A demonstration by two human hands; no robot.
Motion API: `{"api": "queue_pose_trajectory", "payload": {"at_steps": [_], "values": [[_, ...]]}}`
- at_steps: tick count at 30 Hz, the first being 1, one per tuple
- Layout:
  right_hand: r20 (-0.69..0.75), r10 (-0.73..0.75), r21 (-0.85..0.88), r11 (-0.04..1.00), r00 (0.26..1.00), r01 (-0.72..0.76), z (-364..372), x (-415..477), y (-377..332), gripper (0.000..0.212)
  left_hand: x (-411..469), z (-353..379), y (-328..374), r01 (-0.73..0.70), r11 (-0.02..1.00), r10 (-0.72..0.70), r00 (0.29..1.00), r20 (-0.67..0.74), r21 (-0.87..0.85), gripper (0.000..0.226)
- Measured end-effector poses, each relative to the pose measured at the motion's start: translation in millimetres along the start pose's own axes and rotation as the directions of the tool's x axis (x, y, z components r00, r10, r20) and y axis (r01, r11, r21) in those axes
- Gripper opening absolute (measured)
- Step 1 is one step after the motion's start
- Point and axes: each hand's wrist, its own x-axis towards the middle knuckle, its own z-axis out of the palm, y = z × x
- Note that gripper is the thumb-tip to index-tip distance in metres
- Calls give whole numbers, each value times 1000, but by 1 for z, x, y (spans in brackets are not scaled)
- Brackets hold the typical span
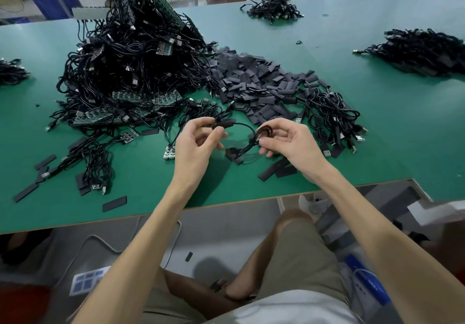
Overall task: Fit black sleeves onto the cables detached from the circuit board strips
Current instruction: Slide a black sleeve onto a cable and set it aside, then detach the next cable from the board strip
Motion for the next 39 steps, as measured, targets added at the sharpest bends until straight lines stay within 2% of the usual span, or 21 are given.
{"api": "queue_pose_trajectory", "payload": {"at_steps": [2, 5, 7, 9, 12, 16, 19, 24, 32, 39], "values": [[-25, 4, 50, 999, 1000, -3, -1, 1, 1, 22, 1, -1, 0, 21, 1000, -21, 1000, -20, -18, 26], [-58, 9, 104, 995, 998, -2, -2, 1, 1, 21, 0, 0, 0, 5, 1000, -5, 999, -33, 8, 17], [-64, 11, 126, 992, 998, -3, -2, 1, 1, 20, -2, 1, 1, -70, 991, 72, 997, -9, 114, 6], [-57, 19, 130, 991, 998, -12, -1, 1, 0, 20, -4, 3, 2, -178, 949, 168, 984, 58, 260, 7], [-41, 27, 118, 993, 999, -22, 0, 0, 0, 21, -7, 8, 3, -371, 814, 306, 928, 213, 447, 17], [-16, 6, 76, 997, 1000, -4, 0, 0, -1, 22, -14, 17, 0, -568, 501, 426, 818, 385, 653, 28], [0, -2, 48, 999, 1000, 2, 1, 0, -1, 23, -16, 20, -1, -594, 422, 474, 789, 391, 685, 25], [67, -64, 23, 998, 996, 63, 1, 1, -2, 20, -16, 18, 0, -566, 415, 510, 793, 334, 712, 16], [26, -67, 19, 998, 997, 66, -1, 1, -2, 28, -14, 17, 0, -508, 472, 506, 825, 250, 721, 19], [32, -42, -14, 999, 999, 43, 2, 0, -3, 26, -4, 12, 5, -305, 671, 413, 911, 0, 676, 14]]}}
